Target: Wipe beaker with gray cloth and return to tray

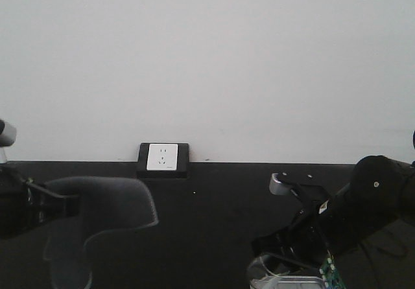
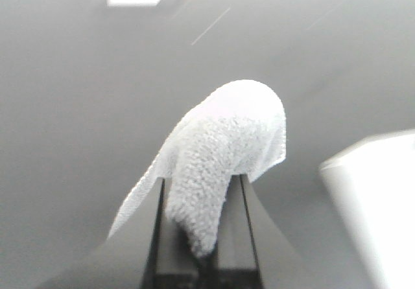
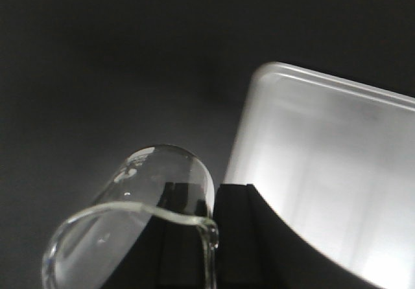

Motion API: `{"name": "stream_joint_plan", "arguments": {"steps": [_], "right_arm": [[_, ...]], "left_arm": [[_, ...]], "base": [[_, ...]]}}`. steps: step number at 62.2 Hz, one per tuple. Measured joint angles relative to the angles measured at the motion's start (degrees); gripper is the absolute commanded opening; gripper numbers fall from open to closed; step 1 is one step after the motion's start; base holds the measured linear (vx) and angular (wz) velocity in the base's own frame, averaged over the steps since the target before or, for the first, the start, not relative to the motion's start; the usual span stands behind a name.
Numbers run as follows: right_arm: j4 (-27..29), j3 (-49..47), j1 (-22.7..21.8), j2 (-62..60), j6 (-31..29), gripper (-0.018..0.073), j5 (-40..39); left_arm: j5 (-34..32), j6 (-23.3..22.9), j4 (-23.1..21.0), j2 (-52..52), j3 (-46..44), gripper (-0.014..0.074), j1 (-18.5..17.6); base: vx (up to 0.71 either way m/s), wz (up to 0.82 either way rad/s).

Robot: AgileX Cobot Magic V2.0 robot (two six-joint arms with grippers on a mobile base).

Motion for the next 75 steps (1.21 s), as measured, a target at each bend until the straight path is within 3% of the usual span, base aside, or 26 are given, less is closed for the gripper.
{"name": "stream_joint_plan", "arguments": {"steps": [11, 18, 25, 35, 42, 52, 58, 64, 75], "right_arm": [[7.33, 0.00, 11.66, -1.88, -2.26, -0.0011, -5.24], [7.58, 0.00, 17.36, -1.88, 1.13, -0.0011, -10.97], [7.19, 0.00, 17.75, -1.88, 4.83, -0.0011, -15.02], [6.84, 0.00, 16.11, -3.04, 8.26, -0.0011, -20.34], [7.39, 0.00, 17.15, -3.32, 8.51, -0.0011, -16.36], [7.70, 0.00, 20.16, -3.32, 7.80, -0.0011, -8.99], [7.70, 0.00, 20.34, -3.32, 7.80, -0.0011, -7.82], [7.43, 0.00, 20.34, -3.37, 7.91, -0.0011, -10.75], [7.54, 0.00, 19.75, -3.37, 9.20, -0.0011, -19.63]], "left_arm": [[1.99, 3.45, -7.28, 0.00, -1.81, 0.0000, -3.32], [14.31, 5.49, -7.67, 0.30, -1.81, 0.0000, -4.57], [25.59, 6.46, -7.30, 0.35, -1.81, 0.0000, -4.68], [35.78, 8.16, -6.92, 0.30, -1.81, 0.0000, -4.68], [24.60, 8.45, -6.92, 0.30, -1.81, 0.0000, -4.75], [0.46, 8.49, -7.05, 0.30, -1.81, 0.0000, -4.75], [-6.70, 8.49, -7.97, 0.30, -1.81, 0.0000, -4.75], [-3.01, 8.27, -9.45, 0.30, -1.81, 0.0000, -4.75], [20.66, 7.98, -9.92, 0.30, -1.81, 0.0000, -4.75]], "base": [[0.00, 0.00], [0.00, 0.00], [0.00, 0.00], [0.00, 0.00], [0.00, 0.00], [0.00, 0.00], [0.00, 0.00], [0.00, 0.00], [0.00, 0.00]]}}
